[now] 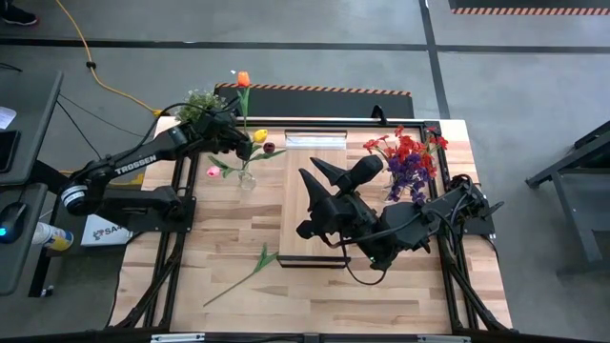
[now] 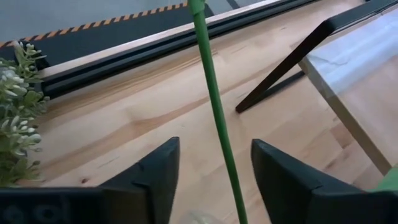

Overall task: Pick and place flowers into a vace then onto a shelf
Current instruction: Put the orange tulip into the left transparent vase

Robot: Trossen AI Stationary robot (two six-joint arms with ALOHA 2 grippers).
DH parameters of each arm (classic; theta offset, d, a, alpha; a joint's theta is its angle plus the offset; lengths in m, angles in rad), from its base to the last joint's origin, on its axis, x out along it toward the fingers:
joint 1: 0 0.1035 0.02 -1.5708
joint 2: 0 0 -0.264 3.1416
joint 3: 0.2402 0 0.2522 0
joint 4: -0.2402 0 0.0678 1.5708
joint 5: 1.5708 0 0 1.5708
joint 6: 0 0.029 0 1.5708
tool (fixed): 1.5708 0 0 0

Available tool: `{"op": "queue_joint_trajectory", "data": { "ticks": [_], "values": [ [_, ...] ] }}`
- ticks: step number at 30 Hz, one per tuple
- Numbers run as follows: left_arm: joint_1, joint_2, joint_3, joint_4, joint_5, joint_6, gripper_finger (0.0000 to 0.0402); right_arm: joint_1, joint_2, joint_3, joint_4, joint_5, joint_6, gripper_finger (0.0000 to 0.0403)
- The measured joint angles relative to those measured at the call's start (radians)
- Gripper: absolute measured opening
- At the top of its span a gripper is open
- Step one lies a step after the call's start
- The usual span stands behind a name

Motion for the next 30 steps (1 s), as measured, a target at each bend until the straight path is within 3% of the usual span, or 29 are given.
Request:
{"op": "queue_joint_trajectory", "data": {
  "ticks": [11, 30],
  "values": [
    [0.0, 0.0, 0.0, 0.0, -0.005, 0.006, 0.0165, 0.0, 0.0, 0.0, 0.0, 0.0, 0.008, 0.0129],
    [0.0, 0.0, 0.002, 0.001, -0.039, 0.008, 0.0175, 0.0, 0.0, 0.0, 0.0, 0.0, 0.007, 0.0129]
  ]
}}
